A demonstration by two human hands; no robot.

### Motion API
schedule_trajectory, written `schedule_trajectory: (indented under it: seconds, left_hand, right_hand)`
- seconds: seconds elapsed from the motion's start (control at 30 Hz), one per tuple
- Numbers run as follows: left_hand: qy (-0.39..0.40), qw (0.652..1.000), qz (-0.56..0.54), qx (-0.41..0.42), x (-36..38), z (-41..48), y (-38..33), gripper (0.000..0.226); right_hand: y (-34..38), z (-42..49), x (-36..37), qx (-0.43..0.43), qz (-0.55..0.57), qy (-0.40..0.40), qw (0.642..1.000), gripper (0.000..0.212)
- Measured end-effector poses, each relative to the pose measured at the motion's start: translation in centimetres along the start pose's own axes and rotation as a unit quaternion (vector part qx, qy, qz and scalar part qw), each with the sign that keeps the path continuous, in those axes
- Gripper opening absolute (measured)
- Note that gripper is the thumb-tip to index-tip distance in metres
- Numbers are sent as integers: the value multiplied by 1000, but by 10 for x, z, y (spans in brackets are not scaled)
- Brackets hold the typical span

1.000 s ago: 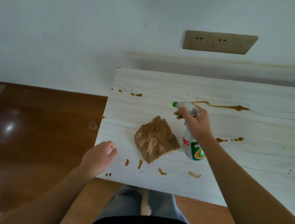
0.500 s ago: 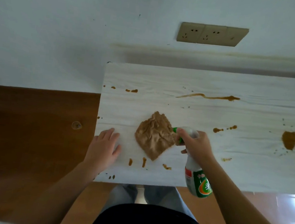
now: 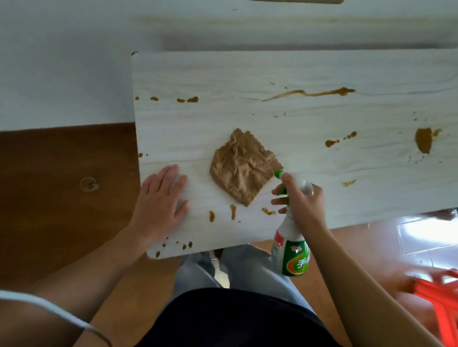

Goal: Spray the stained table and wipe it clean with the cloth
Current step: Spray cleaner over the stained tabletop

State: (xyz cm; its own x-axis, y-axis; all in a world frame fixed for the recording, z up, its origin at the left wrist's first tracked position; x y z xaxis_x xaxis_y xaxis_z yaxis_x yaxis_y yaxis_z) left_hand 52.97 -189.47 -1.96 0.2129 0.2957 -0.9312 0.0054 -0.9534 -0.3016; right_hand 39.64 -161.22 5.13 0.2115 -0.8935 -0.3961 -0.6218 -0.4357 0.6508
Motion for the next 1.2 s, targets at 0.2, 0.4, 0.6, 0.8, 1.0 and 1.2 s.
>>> schedule_trajectory:
  seconds: [0.2,0.4,0.6,0.8,1.0,1.2]
  left_hand:
    - [-30,999,-3,28,-8,8,-3,59]
    - [-53,998,1,37,-9,6,-2,57]
    - [-54,998,10,37,-11,8,-4,58]
    - [-50,998,18,36,-13,8,-5,57]
    - [-30,999,15,29,-12,10,-7,54]
    - [5,1000,5,15,-8,10,-6,57]
  right_hand:
    - [-24,-8,5,43,34,-8,998,39]
    - [-29,-13,7,42,26,-35,998,44]
    - [-16,-15,8,6,1,-46,999,50]
    - [-18,-12,6,24,36,-39,998,51]
    - [-18,-12,-6,30,14,-45,998,42]
    - [-32,-17,-22,50,-10,-50,997,49]
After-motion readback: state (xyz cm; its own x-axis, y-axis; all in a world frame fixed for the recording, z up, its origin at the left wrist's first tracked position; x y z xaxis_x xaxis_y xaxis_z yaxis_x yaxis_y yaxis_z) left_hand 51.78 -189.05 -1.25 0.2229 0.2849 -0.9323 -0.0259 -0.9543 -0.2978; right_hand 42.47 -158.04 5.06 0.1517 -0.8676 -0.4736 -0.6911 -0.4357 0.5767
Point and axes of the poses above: each hand's wrist, its own z-axis towards the middle knuckle, its own x-axis out of the palm, y = z × x, the point moved 10 cm from there along z, towards the middle knuckle, and after that the axes turned 9 degrees about x, right-handed, at the moved point
